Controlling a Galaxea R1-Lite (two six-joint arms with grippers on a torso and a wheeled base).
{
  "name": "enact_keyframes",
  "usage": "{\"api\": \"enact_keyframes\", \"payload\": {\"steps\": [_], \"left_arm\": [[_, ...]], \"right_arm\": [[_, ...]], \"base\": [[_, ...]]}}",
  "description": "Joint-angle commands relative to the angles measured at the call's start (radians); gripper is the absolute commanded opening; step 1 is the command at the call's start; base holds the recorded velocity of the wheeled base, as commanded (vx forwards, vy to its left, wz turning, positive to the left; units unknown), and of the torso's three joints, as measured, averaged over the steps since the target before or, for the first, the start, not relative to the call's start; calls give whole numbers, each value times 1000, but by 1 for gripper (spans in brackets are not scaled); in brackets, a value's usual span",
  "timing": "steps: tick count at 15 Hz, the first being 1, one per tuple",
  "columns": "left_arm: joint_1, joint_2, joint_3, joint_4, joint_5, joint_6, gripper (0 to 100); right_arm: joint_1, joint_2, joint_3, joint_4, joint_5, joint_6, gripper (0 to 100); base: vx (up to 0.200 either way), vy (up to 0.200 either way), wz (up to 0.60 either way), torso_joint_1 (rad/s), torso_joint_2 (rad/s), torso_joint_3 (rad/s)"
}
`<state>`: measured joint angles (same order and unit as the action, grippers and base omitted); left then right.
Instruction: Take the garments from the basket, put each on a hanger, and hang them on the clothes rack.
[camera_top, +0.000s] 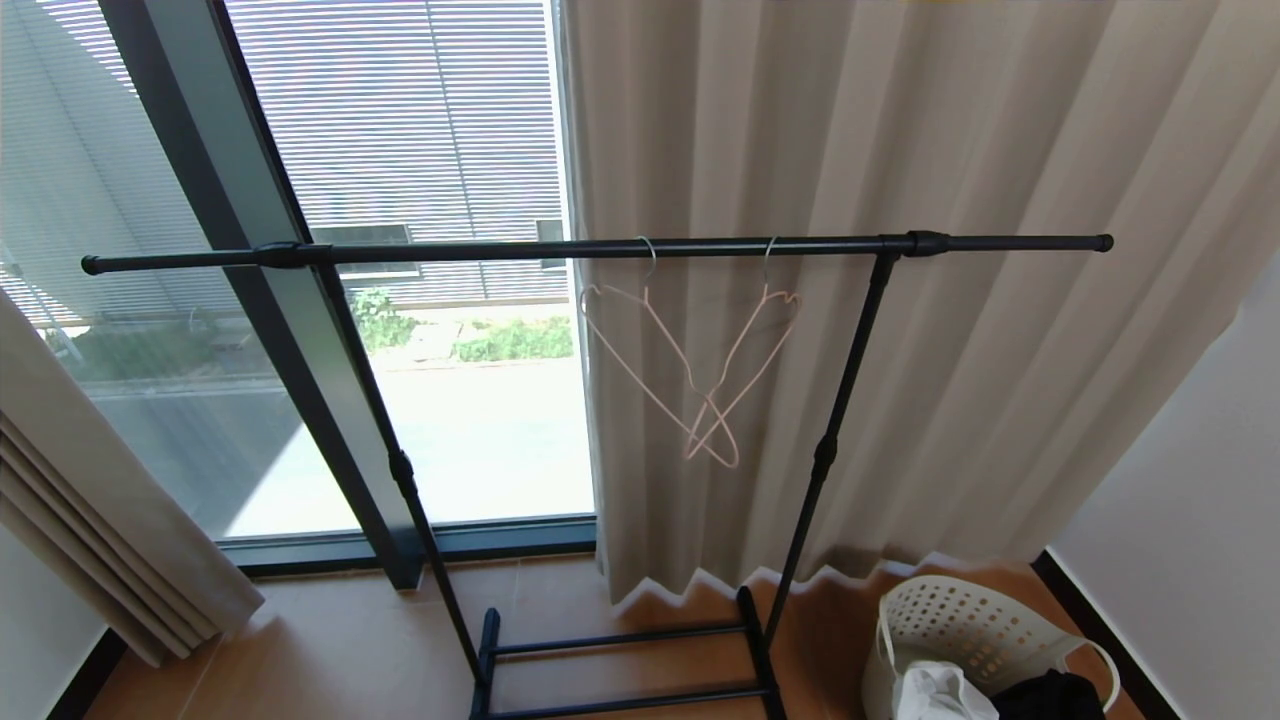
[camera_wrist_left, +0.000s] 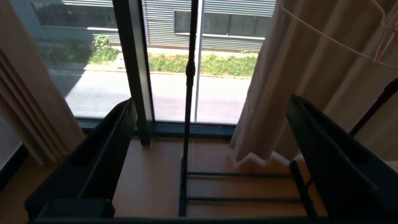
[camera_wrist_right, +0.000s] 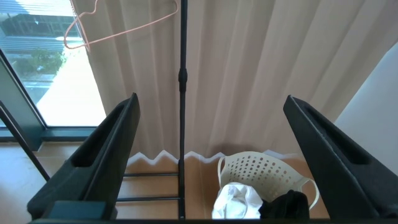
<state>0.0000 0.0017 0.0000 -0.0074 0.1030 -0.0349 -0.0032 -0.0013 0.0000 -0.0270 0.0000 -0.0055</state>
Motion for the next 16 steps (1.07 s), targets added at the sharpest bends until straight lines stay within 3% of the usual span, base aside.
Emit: {"api": "enact_keyframes", "payload": {"steps": [1, 16], "left_arm": [[0, 0, 0, 0, -2, 0, 100], [0, 0, 0, 0, -5, -5, 100]], "right_arm": [[0, 1, 0, -1, 2, -1, 100], [0, 1, 0, 1, 2, 1, 100]], "base": [[0, 0, 0, 0, 0, 0], [0, 0, 0, 0, 0, 0]]}}
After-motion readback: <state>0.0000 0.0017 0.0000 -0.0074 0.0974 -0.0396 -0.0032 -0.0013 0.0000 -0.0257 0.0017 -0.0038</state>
